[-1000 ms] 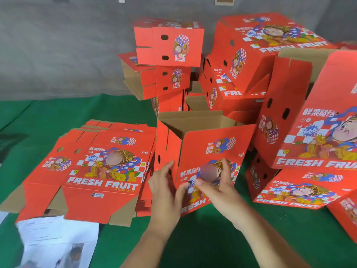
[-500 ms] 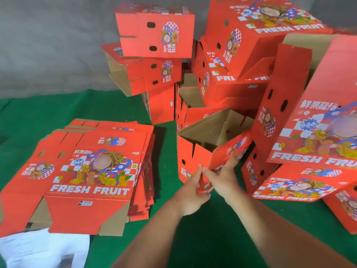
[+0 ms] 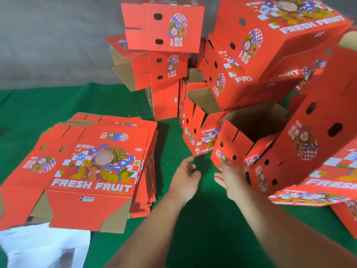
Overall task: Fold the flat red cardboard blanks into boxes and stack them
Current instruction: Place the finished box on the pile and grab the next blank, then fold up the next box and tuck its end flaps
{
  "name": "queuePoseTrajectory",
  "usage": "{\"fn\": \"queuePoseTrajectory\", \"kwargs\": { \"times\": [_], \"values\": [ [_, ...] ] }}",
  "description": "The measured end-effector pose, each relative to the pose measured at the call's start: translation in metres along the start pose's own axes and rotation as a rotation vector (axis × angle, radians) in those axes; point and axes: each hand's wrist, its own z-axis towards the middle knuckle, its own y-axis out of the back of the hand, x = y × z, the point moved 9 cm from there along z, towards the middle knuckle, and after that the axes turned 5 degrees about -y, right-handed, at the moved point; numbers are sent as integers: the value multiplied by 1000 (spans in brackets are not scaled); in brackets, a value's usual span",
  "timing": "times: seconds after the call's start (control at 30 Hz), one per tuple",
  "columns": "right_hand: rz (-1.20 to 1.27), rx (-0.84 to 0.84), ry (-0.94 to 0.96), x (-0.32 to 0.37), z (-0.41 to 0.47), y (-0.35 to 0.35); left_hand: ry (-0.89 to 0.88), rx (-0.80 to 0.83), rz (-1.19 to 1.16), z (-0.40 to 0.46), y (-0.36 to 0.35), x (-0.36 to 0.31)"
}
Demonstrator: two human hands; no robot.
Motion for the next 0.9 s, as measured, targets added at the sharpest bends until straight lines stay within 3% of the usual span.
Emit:
{"fn": "queuePoseTrajectory", "kwargs": {
  "times": [0.33, 0.47, 0.53, 0.57, 0.67, 0.8, 0.9],
  "values": [
    [-177, 243, 94, -13, -52, -96, -89, -100, 14, -8, 37, -16],
    [-215, 298, 19, -34, -69, -129, -249, -265, 614, -10, 80, -31],
    [-251, 376, -10, -38, -80, -148, -168, -376, 785, -11, 114, -23],
    [-313, 424, 10, -36, -85, -158, -41, -396, 861, -10, 133, -10],
    [-451, 494, 56, -29, -98, -173, 332, -209, 990, -14, 162, 41],
    [-512, 504, 31, -39, -101, -176, 232, -92, 1156, -16, 143, 49],
    [-469, 368, 220, -28, -95, -167, 157, -112, 1135, -26, 124, 34]
  ]
}}
